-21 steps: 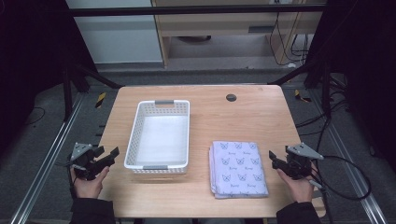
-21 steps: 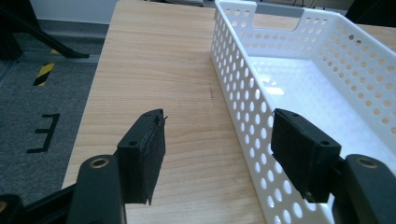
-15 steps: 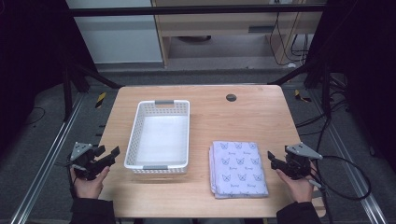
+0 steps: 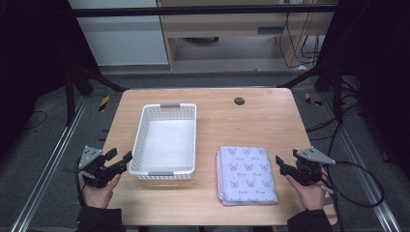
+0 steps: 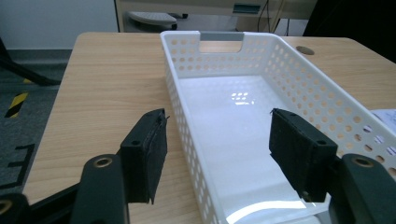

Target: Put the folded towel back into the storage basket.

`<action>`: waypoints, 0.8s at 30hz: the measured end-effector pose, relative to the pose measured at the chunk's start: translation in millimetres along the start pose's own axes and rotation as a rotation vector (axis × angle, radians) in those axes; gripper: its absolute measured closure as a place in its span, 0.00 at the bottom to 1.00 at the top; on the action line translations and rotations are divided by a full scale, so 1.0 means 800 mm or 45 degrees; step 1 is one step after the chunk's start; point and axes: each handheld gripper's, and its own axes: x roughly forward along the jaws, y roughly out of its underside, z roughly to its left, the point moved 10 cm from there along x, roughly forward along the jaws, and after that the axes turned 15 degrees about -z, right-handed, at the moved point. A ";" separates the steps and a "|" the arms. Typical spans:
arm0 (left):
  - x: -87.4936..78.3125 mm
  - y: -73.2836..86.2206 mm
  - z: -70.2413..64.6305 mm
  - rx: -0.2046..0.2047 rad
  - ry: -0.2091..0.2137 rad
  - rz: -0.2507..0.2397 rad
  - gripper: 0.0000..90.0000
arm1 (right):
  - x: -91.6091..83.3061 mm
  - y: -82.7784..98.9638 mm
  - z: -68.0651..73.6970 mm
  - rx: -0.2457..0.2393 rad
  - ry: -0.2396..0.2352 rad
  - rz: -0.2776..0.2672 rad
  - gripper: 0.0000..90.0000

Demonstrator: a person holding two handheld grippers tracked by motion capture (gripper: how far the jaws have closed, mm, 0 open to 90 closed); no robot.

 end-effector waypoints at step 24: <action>0.005 -0.007 -0.062 0.073 0.083 -0.009 0.42 | -0.007 -0.045 0.011 0.011 -0.056 -0.098 0.42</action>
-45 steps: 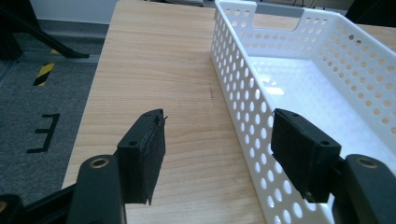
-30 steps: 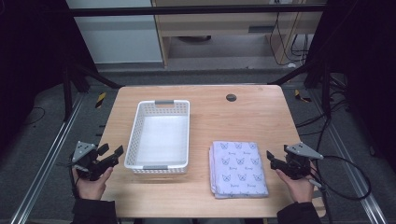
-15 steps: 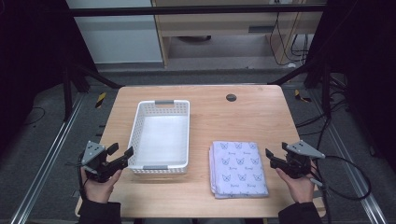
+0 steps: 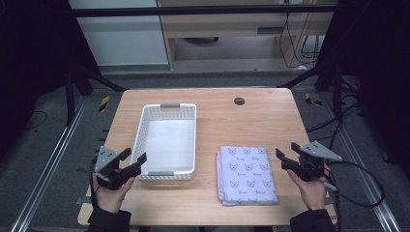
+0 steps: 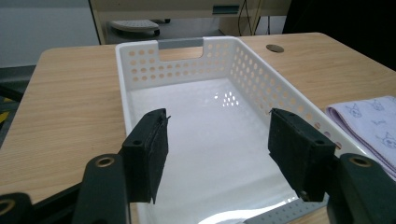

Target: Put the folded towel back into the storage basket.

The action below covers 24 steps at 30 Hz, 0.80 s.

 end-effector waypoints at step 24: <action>0.020 -0.026 -0.070 0.033 0.112 -0.027 0.47 | 0.001 -0.038 0.005 0.004 -0.030 -0.032 0.53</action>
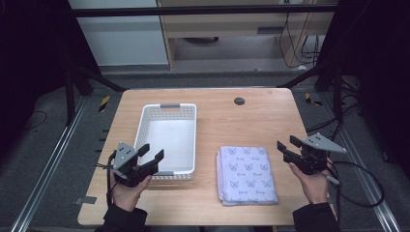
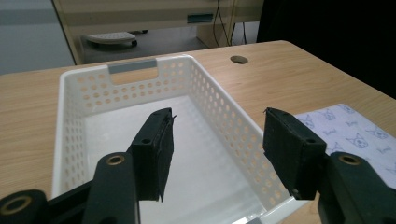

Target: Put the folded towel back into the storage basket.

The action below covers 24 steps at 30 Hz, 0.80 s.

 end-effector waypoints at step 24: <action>0.044 0.017 -0.101 0.068 0.156 0.065 0.48 | 0.009 0.005 0.000 -0.007 -0.011 0.023 0.43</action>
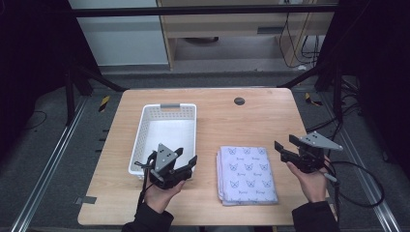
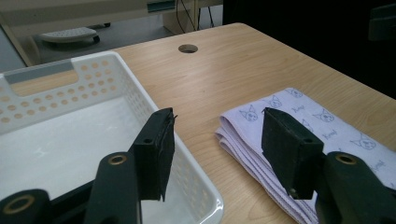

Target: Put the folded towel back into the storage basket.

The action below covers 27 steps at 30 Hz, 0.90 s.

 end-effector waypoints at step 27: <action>0.036 0.040 -0.065 0.012 0.090 0.093 0.47 | 0.020 0.025 0.006 -0.029 -0.026 0.064 0.37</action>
